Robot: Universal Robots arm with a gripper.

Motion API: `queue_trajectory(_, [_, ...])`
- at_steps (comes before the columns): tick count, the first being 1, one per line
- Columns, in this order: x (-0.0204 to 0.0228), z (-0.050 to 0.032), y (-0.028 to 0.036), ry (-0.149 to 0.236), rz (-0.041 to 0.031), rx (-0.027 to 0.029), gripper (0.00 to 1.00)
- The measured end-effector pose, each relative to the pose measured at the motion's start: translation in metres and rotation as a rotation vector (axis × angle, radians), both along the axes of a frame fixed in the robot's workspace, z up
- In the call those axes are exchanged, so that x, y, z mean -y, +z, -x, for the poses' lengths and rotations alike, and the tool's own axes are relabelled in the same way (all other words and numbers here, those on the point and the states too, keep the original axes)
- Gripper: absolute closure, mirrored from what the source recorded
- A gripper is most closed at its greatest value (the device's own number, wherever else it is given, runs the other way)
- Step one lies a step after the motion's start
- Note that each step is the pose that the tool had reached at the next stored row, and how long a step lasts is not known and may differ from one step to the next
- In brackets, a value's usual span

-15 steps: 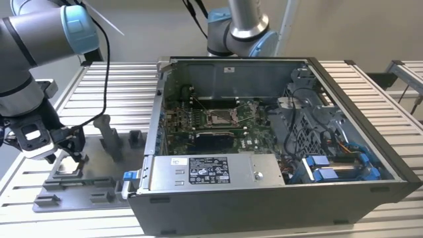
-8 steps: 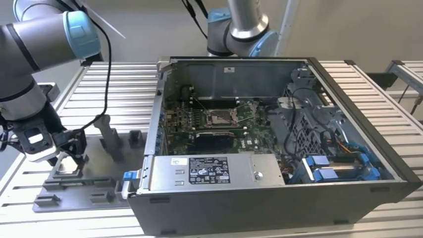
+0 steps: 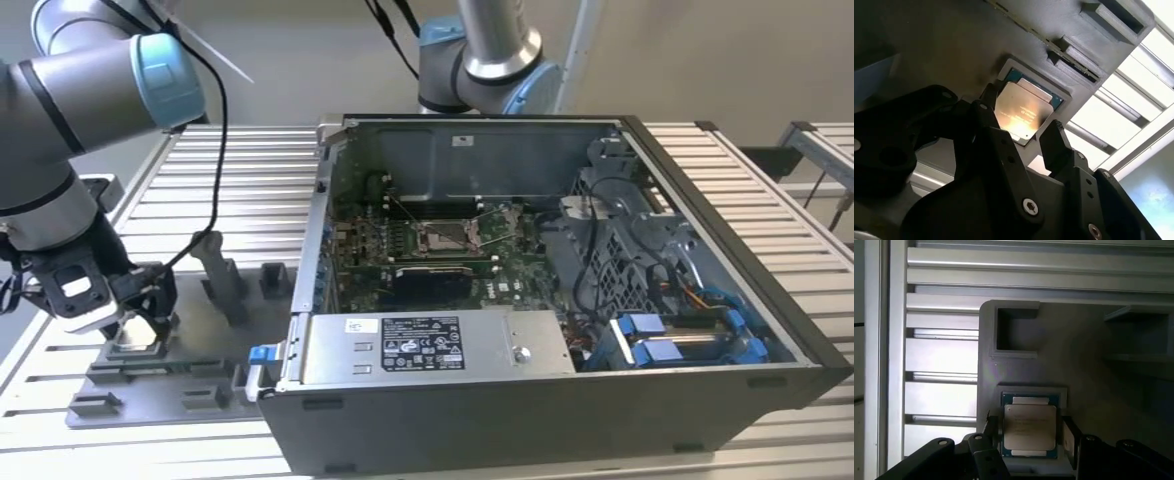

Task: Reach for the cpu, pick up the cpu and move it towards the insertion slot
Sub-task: 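Pick up the cpu and move it towards the insertion slot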

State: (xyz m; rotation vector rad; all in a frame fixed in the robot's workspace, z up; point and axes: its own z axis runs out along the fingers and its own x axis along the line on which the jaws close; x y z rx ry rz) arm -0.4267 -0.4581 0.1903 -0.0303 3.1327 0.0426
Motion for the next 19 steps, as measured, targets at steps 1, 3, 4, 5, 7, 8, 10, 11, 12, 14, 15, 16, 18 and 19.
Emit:
queue_trajectory(1, [0.0,0.0,-0.0009,0.0,-0.0001,0.0005,0.0])
queue_trajectory(3, [0.0,0.0001,-0.002,0.0,0.0,0.0005,0.0])
queue_trajectory(4, [0.0,0.0001,-0.0024,0.0,0.0,0.0004,0.0])
queue_trajectory(5, [-0.0001,0.0,-0.0029,0.0,-0.0001,0.0006,0.0])
queue_trajectory(7, [-0.0001,0.0,-0.0039,0.0,-0.0001,0.0009,0.0])
queue_trajectory(8, [0.0,0.0,-0.0041,0.0,0.0001,0.0007,0.0])
queue_trajectory(10, [0.0,0.0,-0.0041,0.0,0.0001,0.0007,0.0])
queue_trajectory(11, [0.0,0.0,-0.0042,0.0,0.0,0.0008,0.0])
queue_trajectory(12, [0.0,0.0,-0.0043,0.0,-0.0001,0.0009,0.0])
queue_trajectory(14, [-0.0001,0.0,-0.0043,0.0,-0.0001,0.001,0.0])
queue_trajectory(15, [0.0,0.0,-0.0043,0.0,-0.0001,0.001,0.0])
queue_trajectory(16, [-0.0001,0.0,-0.0043,0.0,-0.0001,0.0011,0.0])
queue_trajectory(18, [-0.0001,0.0,-0.0043,0.0,-0.0001,0.001,1.0])
queue_trajectory(19, [0.0,0.0,-0.0043,0.0,-0.0001,0.001,1.0])
